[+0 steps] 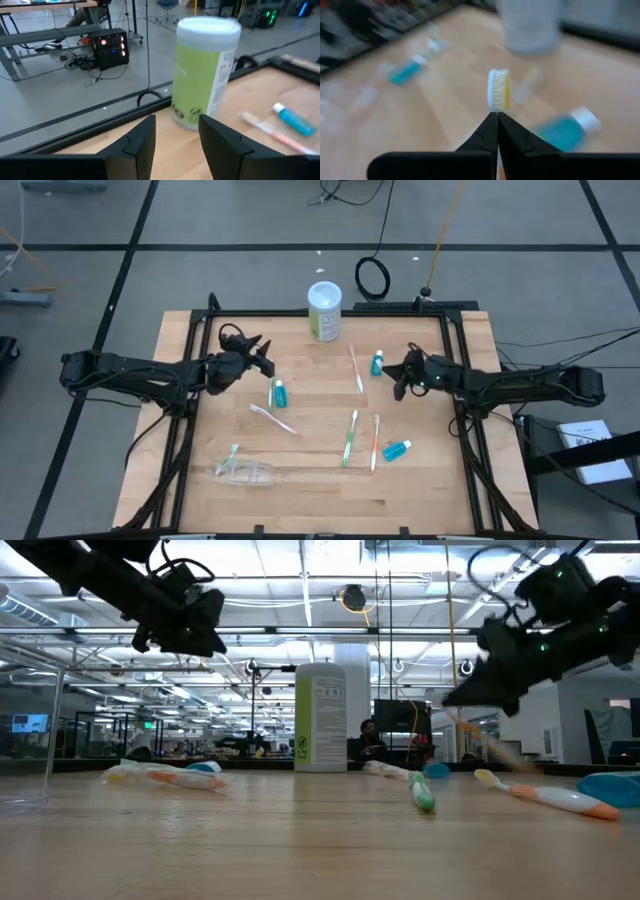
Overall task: Pick & Place toothbrushing station
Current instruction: Put the orange toothbrush into the transparent organizer
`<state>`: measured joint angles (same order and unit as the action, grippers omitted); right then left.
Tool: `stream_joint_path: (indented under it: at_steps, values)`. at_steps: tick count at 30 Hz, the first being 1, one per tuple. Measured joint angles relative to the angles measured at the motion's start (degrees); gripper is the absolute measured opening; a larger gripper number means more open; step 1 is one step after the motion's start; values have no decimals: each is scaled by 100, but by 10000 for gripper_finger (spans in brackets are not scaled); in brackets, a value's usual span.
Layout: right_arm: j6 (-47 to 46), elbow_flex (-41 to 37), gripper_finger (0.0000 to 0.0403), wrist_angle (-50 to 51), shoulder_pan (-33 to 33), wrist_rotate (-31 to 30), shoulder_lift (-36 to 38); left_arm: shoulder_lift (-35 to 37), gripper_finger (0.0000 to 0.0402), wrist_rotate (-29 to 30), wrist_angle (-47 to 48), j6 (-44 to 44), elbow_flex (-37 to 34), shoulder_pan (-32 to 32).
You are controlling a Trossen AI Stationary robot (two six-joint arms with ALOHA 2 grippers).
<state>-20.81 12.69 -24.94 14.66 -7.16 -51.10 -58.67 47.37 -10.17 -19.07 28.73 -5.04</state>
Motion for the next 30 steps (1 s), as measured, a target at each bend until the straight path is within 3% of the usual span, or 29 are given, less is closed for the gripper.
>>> stream_joint_path:
  at_steps: [5, 8, 14, 19, 24, 30]
  values:
    - [551, 7, 2, -1451, -134, 307, -107, -179, 157, -1535, -964, 484, 0, -144]
    - [659, 11, 2, -1797, -140, 478, -185, -407, 157, -2208, -1577, 742, 0, -147]
    - [926, 97, 12, -1335, -403, 448, -613, -781, 157, -2174, -1918, 840, 0, -161]
    - [1550, 1004, 91, -282, -739, 434, -1446, -885, 157, -2049, -2017, 844, -2, -275]
    - [2330, 2289, 174, 1011, -591, 420, -2500, -885, 157, -2040, -2043, 783, -1, -369]
    - [2909, 3172, 210, 1821, -337, 433, -3843, -885, 157, -2038, -2055, 789, -2, -407]
